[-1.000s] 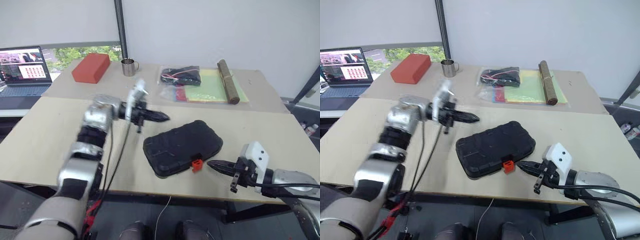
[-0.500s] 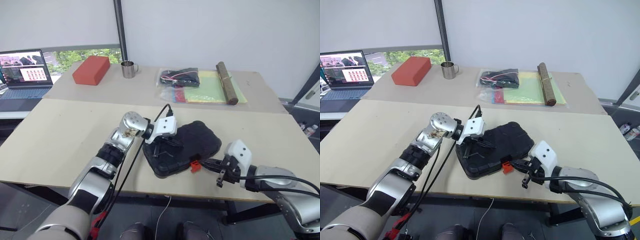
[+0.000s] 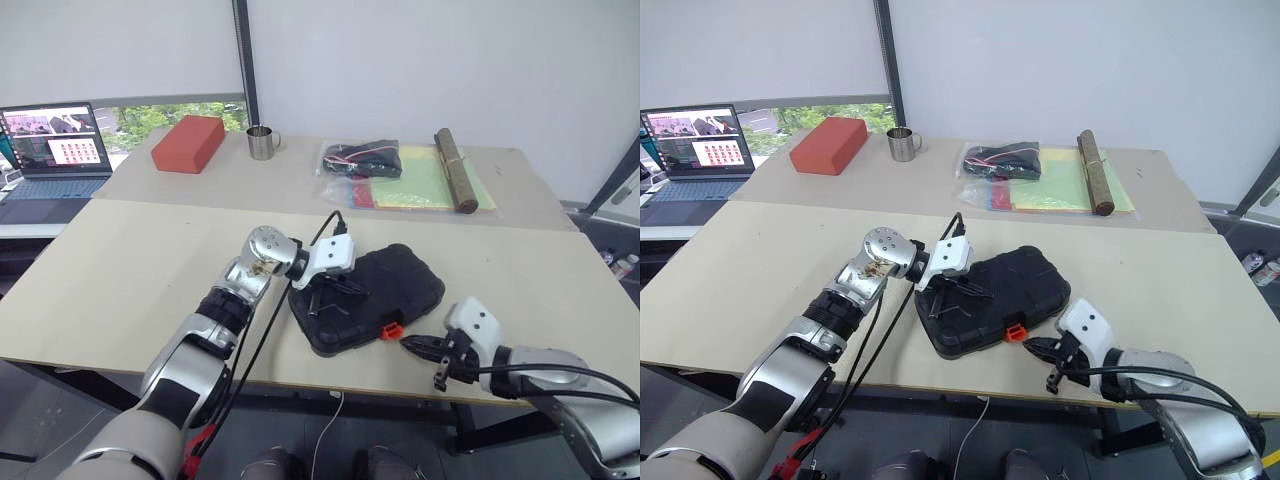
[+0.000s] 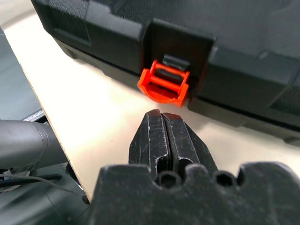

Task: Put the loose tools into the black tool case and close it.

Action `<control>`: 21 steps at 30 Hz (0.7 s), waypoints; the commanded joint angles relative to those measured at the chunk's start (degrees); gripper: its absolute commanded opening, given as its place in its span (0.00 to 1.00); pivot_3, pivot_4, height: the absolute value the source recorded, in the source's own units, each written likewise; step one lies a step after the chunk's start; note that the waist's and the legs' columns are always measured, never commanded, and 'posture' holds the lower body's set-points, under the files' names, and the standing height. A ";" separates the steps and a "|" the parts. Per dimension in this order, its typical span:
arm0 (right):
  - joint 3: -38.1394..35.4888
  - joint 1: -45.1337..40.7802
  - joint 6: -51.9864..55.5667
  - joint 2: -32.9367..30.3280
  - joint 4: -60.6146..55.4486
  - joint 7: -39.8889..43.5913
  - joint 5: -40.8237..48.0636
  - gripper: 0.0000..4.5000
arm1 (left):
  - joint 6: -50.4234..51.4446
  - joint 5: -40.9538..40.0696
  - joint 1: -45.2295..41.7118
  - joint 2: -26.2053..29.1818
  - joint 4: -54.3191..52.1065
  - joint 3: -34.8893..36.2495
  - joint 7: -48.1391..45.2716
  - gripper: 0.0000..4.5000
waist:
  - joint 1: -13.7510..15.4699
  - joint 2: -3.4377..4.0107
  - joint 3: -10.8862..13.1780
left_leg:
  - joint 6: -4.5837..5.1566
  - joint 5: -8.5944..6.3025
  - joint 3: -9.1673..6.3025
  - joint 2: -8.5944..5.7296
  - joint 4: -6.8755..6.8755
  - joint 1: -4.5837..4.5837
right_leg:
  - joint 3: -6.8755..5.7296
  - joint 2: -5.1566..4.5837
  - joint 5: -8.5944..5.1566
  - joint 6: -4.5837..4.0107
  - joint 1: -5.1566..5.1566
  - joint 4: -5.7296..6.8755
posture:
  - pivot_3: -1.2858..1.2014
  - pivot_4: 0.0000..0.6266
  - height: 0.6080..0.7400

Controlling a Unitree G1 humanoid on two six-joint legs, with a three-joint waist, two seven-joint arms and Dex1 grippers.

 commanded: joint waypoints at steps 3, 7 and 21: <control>3.10 -2.17 -2.47 2.58 2.60 -1.95 -3.21 0.00 | -0.62 3.28 0.90 -1.03 3.69 -3.19 -0.18 0.01 | -0.01 -0.01 0.00 | 0.01 0.00 -0.02 0.00 0.00 -0.01 | -0.02 -0.01 -0.01 0.01 0.01 -0.02 | 0.52 0.24 0.97; 4.74 -5.00 -4.00 4.50 5.75 -2.93 -5.66 0.00 | -2.12 3.89 0.48 -1.40 4.46 -3.71 -0.45 0.01 | 0.06 0.00 0.00 | 0.02 -0.01 -0.03 -0.03 0.00 -0.08 | -0.06 -0.05 -0.02 0.04 -0.05 -0.02 | 0.52 0.24 0.97; -0.99 -11.91 5.28 7.90 -1.26 -4.16 4.10 0.00 | -7.90 6.86 0.55 -2.07 8.03 -5.04 0.40 0.01 | -0.76 -0.01 0.00 | 0.01 -0.02 -0.06 -0.02 -0.06 -0.11 | -0.08 -0.07 -0.01 0.02 -0.12 -0.03 | 0.52 0.24 0.97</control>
